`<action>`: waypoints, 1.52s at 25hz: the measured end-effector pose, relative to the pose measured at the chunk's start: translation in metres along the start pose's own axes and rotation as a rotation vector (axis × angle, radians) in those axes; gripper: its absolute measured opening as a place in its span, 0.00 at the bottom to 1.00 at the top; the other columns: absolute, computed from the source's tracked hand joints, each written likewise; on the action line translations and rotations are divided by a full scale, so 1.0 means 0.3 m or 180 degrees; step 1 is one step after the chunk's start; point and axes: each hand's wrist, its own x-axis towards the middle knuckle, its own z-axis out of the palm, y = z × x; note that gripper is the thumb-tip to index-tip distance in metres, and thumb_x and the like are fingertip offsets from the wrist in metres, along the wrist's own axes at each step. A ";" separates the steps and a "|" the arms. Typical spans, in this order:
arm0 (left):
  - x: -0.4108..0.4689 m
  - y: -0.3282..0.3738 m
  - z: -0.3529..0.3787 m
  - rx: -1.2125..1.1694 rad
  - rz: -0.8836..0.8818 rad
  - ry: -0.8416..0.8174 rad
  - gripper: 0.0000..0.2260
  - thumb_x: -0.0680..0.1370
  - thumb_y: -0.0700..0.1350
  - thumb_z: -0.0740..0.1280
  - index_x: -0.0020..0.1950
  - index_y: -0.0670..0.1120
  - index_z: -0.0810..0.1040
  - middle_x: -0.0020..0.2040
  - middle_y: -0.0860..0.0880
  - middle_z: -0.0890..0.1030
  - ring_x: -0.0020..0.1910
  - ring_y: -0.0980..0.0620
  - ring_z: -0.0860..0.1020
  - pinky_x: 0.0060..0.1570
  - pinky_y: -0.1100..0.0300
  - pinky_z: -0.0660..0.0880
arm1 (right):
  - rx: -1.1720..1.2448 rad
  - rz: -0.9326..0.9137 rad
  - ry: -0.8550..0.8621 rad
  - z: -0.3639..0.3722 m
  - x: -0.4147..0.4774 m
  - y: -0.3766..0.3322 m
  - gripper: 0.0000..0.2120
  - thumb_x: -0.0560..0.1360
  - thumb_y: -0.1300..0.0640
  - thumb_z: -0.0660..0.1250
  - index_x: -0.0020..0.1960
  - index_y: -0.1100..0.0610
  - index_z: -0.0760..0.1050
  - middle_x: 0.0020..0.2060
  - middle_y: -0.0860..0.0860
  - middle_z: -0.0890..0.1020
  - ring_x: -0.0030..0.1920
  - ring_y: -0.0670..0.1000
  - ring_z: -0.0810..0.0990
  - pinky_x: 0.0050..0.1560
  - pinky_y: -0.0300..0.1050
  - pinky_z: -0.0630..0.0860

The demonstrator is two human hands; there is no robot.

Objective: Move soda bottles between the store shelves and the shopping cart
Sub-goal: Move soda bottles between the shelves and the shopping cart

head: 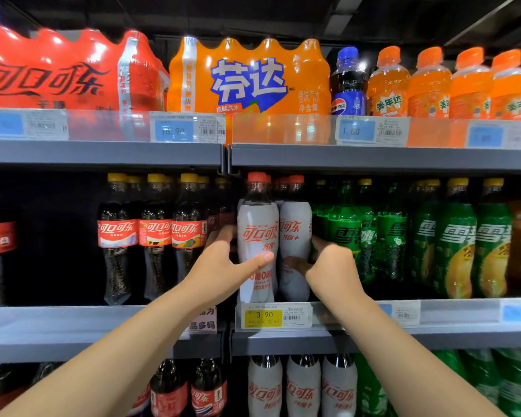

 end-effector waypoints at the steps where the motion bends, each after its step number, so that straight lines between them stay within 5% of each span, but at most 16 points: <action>1: -0.001 0.000 0.000 -0.0031 -0.0004 -0.0035 0.27 0.69 0.69 0.71 0.60 0.55 0.71 0.50 0.54 0.80 0.43 0.59 0.78 0.37 0.66 0.74 | -0.0120 0.0016 -0.0012 0.006 0.000 -0.005 0.23 0.73 0.47 0.77 0.63 0.57 0.79 0.53 0.56 0.86 0.54 0.59 0.84 0.51 0.46 0.79; 5: 0.007 0.004 0.001 -0.0408 0.0019 -0.0215 0.31 0.70 0.65 0.74 0.68 0.56 0.67 0.63 0.55 0.78 0.60 0.55 0.78 0.57 0.58 0.76 | -0.0696 0.0154 -0.0330 0.002 -0.014 -0.029 0.17 0.79 0.51 0.70 0.62 0.61 0.75 0.54 0.60 0.83 0.54 0.62 0.82 0.50 0.50 0.79; 7: 0.002 0.007 -0.005 -0.0373 0.0001 -0.0207 0.33 0.68 0.67 0.74 0.68 0.57 0.67 0.62 0.57 0.78 0.60 0.59 0.78 0.54 0.63 0.74 | -0.0599 0.0092 -0.0117 -0.015 -0.044 -0.042 0.15 0.79 0.51 0.68 0.60 0.61 0.75 0.49 0.59 0.83 0.50 0.61 0.81 0.45 0.50 0.77; 9: -0.008 0.005 -0.014 -0.0523 0.0024 -0.0122 0.33 0.68 0.66 0.75 0.67 0.56 0.68 0.60 0.58 0.80 0.58 0.62 0.79 0.52 0.67 0.75 | -0.0107 -0.0146 0.0287 -0.028 -0.093 -0.064 0.11 0.77 0.49 0.69 0.54 0.55 0.75 0.43 0.50 0.83 0.44 0.51 0.82 0.40 0.44 0.76; 12: -0.014 -0.002 -0.018 -0.1360 -0.0073 -0.0128 0.19 0.79 0.51 0.70 0.67 0.48 0.73 0.60 0.51 0.83 0.60 0.55 0.81 0.61 0.53 0.78 | 0.0850 0.0009 -0.0250 -0.009 -0.139 -0.129 0.20 0.66 0.35 0.72 0.48 0.49 0.78 0.38 0.41 0.84 0.39 0.38 0.81 0.36 0.31 0.74; 16: -0.011 -0.006 -0.020 -0.1810 -0.0312 -0.0191 0.11 0.84 0.40 0.60 0.64 0.43 0.77 0.59 0.45 0.84 0.59 0.48 0.81 0.56 0.49 0.81 | 0.0531 0.0093 -0.0437 0.071 -0.138 -0.169 0.25 0.63 0.32 0.74 0.51 0.47 0.78 0.44 0.40 0.84 0.45 0.41 0.82 0.46 0.41 0.80; 20: 0.028 -0.045 -0.019 -0.1116 -0.0226 0.0071 0.12 0.82 0.35 0.61 0.62 0.44 0.79 0.59 0.46 0.83 0.60 0.50 0.80 0.62 0.56 0.76 | 0.0498 0.0129 0.0007 0.073 -0.143 -0.143 0.22 0.62 0.33 0.76 0.47 0.46 0.77 0.39 0.38 0.83 0.42 0.39 0.81 0.41 0.39 0.78; 22: 0.044 -0.041 -0.002 -0.0668 -0.0091 0.0127 0.15 0.80 0.35 0.64 0.65 0.45 0.77 0.59 0.49 0.83 0.59 0.53 0.80 0.57 0.66 0.74 | 0.0408 0.0181 0.0198 0.042 -0.150 -0.116 0.23 0.60 0.32 0.76 0.46 0.45 0.74 0.38 0.37 0.82 0.40 0.36 0.80 0.38 0.38 0.77; 27: 0.071 -0.005 0.087 -0.0419 -0.0154 0.0268 0.25 0.72 0.47 0.77 0.62 0.54 0.66 0.51 0.56 0.79 0.47 0.57 0.79 0.44 0.71 0.74 | 0.0161 0.0342 0.0459 -0.026 -0.150 -0.061 0.27 0.59 0.32 0.78 0.45 0.45 0.69 0.36 0.39 0.81 0.39 0.41 0.80 0.34 0.43 0.74; 33: 0.096 0.039 0.101 -0.0028 -0.0343 0.0245 0.33 0.72 0.46 0.78 0.70 0.45 0.64 0.61 0.43 0.80 0.58 0.43 0.81 0.57 0.51 0.78 | 0.0049 0.0579 0.0381 -0.026 -0.135 -0.036 0.31 0.57 0.27 0.76 0.45 0.45 0.66 0.41 0.42 0.80 0.42 0.48 0.80 0.39 0.47 0.77; 38: 0.067 0.003 0.071 0.0143 -0.0313 0.0407 0.30 0.75 0.46 0.75 0.71 0.45 0.63 0.63 0.44 0.78 0.56 0.46 0.78 0.51 0.59 0.71 | 0.0019 0.0583 0.0252 -0.033 -0.124 -0.017 0.34 0.58 0.27 0.76 0.50 0.46 0.66 0.43 0.43 0.80 0.43 0.50 0.80 0.38 0.47 0.75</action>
